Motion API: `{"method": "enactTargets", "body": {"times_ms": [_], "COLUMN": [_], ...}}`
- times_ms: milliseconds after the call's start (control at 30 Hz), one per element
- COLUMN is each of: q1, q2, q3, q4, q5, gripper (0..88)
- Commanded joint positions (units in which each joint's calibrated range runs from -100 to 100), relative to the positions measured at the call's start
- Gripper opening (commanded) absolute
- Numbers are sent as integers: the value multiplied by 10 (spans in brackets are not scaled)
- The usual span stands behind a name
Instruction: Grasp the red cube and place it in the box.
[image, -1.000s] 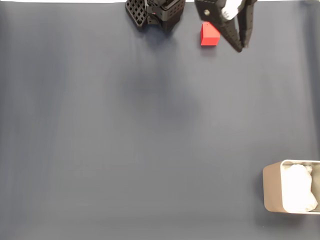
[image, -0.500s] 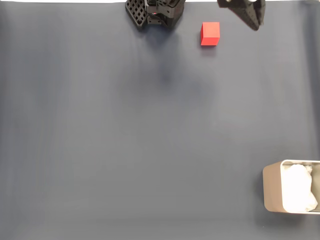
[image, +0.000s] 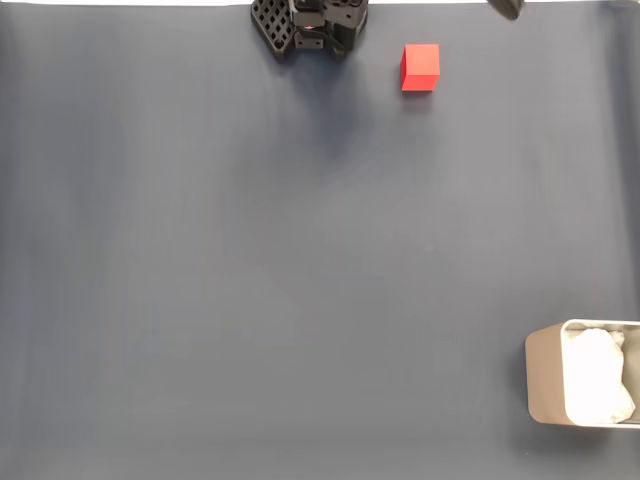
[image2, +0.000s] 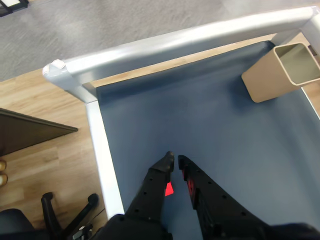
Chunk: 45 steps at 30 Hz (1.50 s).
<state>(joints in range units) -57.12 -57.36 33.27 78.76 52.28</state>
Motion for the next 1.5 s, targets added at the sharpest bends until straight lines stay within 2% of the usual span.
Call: {"method": "enactTargets", "body": {"times_ms": [0, 667, 1067, 1233, 1467], "q1": [-28, -96, -99, -102, -101], "q2": [-11, -50, -85, -88, -95], "q3": [3, 57, 100, 106, 124], "q4": [4, 64, 85, 94, 103], "q5": [-4, -8, 3, -12, -6], "gripper": [0, 4, 14, 31, 26]}}
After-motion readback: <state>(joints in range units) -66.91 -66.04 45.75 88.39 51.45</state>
